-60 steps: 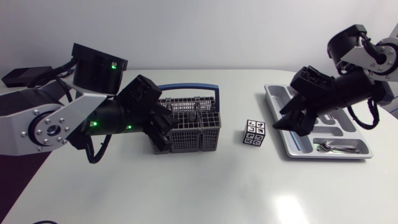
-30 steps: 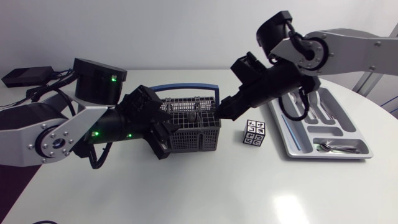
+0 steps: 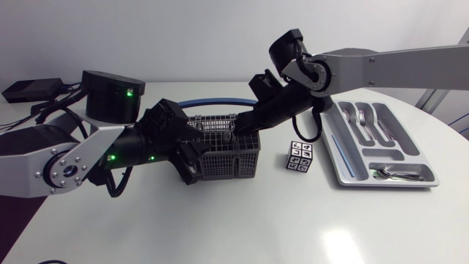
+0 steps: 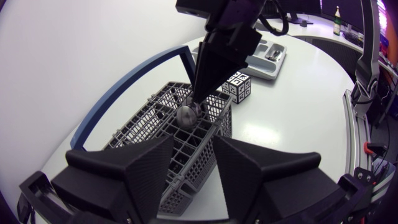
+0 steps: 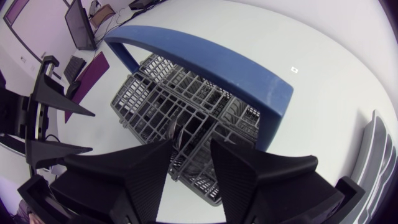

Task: Transfer all utensils from the basket to the drawer tray.

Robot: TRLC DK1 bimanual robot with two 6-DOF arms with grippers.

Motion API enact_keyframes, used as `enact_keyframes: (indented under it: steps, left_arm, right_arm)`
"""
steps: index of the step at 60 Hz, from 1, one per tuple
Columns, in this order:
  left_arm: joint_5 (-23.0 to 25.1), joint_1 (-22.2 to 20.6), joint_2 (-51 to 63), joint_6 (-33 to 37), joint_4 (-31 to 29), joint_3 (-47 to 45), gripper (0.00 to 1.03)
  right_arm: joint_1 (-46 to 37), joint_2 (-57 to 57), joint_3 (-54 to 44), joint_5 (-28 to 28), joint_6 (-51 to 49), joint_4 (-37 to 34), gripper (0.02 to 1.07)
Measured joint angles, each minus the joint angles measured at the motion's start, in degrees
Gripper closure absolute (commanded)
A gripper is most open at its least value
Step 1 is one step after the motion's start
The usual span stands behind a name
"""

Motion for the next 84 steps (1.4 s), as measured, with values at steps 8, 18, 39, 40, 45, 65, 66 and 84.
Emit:
enact_keyframes:
  steps: [8, 18, 39, 40, 45, 65, 66, 84]
  left_arm:
    - [0.00, 0.00, 0.02, 0.00, 0.31, -0.70, 0.57]
    - [0.00, 0.00, 0.02, 0.17, 0.61, -1.51, 0.57]
    - [0.00, 0.33, 0.00, 0.39, 0.63, -1.97, 0.57]
    - [0.00, 0.33, 0.00, 0.39, 0.63, -1.99, 0.57]
    - [0.02, 0.33, 0.00, 0.39, 0.63, -2.01, 0.57]
    - [0.02, 0.33, 0.00, 0.42, 0.63, -2.30, 0.57]
    - [0.00, 0.33, 0.00, 0.42, 0.63, -2.30, 0.57]
    - [0.00, 0.33, 0.00, 0.63, 0.66, -2.30, 0.58]
  right_arm:
    - [0.00, 0.94, 0.00, 0.00, 2.58, 1.57, 0.74]
    - [0.04, 1.09, 0.00, 0.00, 3.93, 2.05, 0.79]
    - [1.11, 2.49, 0.00, -1.07, 4.76, 2.08, 0.79]
    - [1.16, 2.49, 0.00, -1.11, 4.76, 2.05, 0.79]
    - [1.29, 2.49, 0.00, -1.29, 4.76, 2.08, 0.87]
    - [1.49, 2.49, 0.00, -2.49, 4.81, 3.34, 1.01]
    - [1.49, 2.47, 0.00, -2.58, 4.87, 3.37, 1.01]
    - [1.49, -0.74, -0.42, -4.55, 5.20, 3.48, 1.01]
